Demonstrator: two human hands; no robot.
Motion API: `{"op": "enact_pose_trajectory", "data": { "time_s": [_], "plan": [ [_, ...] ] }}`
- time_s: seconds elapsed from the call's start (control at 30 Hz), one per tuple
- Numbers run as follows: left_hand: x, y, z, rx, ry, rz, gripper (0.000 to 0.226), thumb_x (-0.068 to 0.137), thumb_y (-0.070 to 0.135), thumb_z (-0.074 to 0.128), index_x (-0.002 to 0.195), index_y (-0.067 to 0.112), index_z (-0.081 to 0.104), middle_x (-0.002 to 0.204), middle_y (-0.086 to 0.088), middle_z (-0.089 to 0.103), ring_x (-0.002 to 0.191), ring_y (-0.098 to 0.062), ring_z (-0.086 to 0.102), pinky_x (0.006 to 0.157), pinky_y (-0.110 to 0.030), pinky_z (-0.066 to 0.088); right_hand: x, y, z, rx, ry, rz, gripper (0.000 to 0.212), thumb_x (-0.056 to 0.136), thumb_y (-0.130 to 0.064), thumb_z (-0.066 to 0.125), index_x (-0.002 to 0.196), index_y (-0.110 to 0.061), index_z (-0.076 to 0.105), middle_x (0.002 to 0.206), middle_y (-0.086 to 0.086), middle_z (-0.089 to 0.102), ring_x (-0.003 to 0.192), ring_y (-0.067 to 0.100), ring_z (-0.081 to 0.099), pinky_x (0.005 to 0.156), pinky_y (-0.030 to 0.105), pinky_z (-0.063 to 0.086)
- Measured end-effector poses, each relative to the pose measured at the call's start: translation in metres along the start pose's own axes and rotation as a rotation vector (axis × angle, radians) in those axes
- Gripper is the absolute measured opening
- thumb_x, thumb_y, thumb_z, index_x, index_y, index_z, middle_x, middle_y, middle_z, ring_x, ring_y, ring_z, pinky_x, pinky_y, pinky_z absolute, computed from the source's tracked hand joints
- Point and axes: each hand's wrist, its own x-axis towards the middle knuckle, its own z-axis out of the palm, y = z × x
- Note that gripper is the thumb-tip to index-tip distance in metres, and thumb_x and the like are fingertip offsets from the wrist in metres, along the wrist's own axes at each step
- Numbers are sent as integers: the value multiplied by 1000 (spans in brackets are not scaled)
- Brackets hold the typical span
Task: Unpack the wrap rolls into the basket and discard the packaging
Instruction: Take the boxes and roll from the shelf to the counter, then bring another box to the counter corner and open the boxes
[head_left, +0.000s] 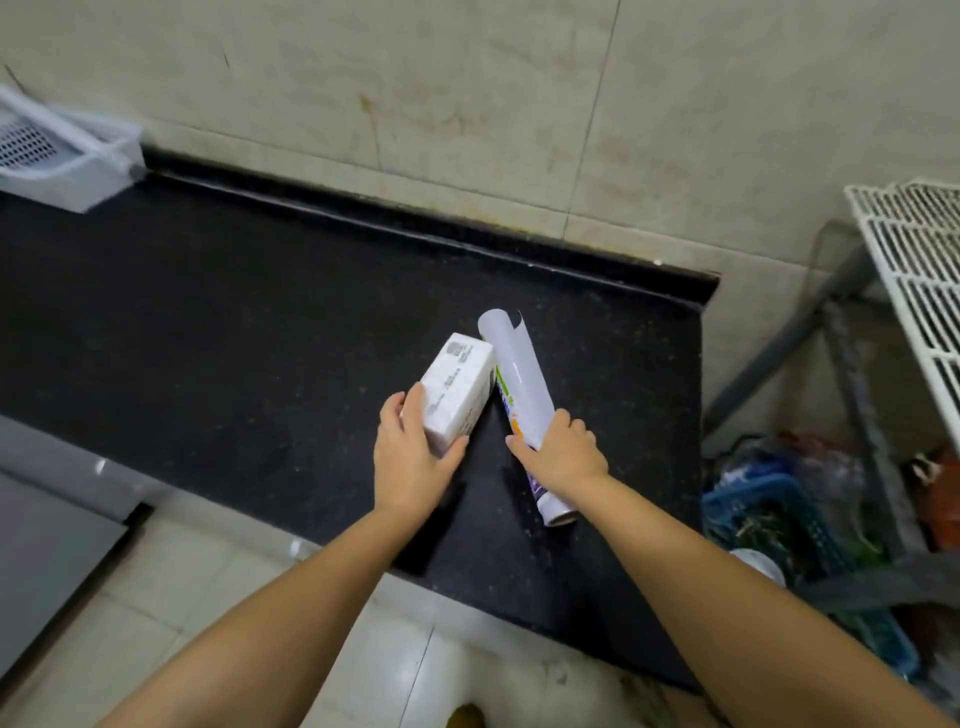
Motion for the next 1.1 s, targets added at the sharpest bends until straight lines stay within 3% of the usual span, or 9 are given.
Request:
{"op": "enact_pose_trajectory", "data": {
  "time_s": [0.1,0.23,0.37,0.5,0.63,0.87,1.1],
  "plan": [
    [18,15,-17,8,37,37,84,79,45,65,144,16,21,146,-10,29,132,-27,35,108,-45,34,3,1,-21,57,-75,26,90,79,-68,45,144,-12,18,142,17,37,127,36,42,96,44,40],
    [51,56,-40,-33,89,94,72,86,41,57,144,17,22,147,-10,32,135,-26,33,108,-44,31,4,1,-69,102,-64,12,89,82,-69,38,149,-18,9,151,20,27,133,38,38,104,47,37],
    [83,118,-52,-8,95,251,62,91,39,51,143,15,27,143,-12,38,129,-27,40,103,-42,36,-1,4,-141,127,120,-28,80,87,-65,33,149,-19,14,151,20,29,133,38,39,105,47,39],
    [105,208,-43,-38,56,436,59,91,37,52,141,12,31,134,-15,47,123,-30,46,99,-46,42,-13,33,-234,165,343,-76,72,92,-55,36,146,-9,24,149,21,36,134,37,39,107,44,36],
    [102,312,-15,-136,-25,614,60,90,36,53,141,13,30,135,-16,45,124,-31,44,101,-48,41,-37,98,-324,149,554,-31,66,93,-52,35,142,-7,33,145,20,42,131,36,42,106,44,37],
    [41,457,66,-188,-190,861,52,92,36,51,137,13,37,135,-13,48,125,-28,45,103,-43,40,-76,251,-417,67,721,178,59,95,-45,36,138,-5,38,143,20,44,129,38,44,105,43,36],
    [-22,504,164,239,-457,977,41,92,49,41,119,22,54,122,-6,55,111,-23,53,93,-43,47,-74,372,-426,-94,640,344,60,90,-47,44,138,-12,37,142,21,42,126,39,44,104,49,40]
  ]
}}
